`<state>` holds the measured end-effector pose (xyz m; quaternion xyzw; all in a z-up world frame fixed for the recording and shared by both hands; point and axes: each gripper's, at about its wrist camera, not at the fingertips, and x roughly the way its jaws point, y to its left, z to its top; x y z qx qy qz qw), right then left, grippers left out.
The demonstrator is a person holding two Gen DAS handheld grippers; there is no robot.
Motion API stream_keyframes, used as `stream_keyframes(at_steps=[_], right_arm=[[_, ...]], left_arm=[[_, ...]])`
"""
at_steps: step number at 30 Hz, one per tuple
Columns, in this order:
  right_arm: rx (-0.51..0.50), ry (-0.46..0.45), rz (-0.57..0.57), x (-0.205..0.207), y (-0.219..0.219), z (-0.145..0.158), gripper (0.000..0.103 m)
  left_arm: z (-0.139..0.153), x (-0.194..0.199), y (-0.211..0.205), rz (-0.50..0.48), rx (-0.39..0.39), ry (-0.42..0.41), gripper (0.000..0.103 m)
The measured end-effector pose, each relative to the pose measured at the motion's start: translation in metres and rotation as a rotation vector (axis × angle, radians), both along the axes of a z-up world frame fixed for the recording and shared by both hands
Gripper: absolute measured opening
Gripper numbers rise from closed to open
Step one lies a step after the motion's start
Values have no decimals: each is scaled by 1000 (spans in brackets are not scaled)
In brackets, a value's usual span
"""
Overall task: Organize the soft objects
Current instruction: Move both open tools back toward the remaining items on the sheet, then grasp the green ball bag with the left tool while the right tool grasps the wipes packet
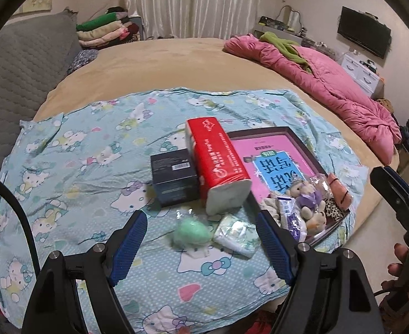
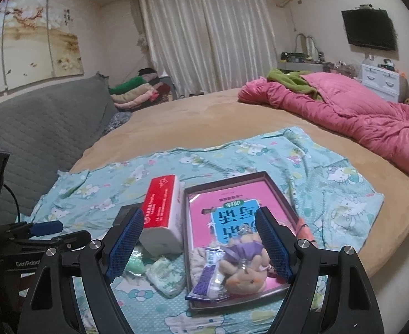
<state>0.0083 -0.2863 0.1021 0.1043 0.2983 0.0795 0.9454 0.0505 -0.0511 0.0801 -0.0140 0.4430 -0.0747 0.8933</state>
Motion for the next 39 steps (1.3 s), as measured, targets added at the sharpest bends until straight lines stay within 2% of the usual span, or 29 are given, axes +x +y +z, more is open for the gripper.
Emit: stream_keyframes(at_steps=[8,18,22,39], right_arm=[[-19,7,98,2,24,-6,83],[-100,53,257,5,66,-41,83],[-138,75,287,9,76,-55,83],[-314,199,484,34,117,-118,83]], left_arm=[[-14,4,22,46,-16,29,80],[-62,16,40,82,-33,117,80],[-79,19,44,70,-87,143,80],[-141,55,40,15,-174,232,80]])
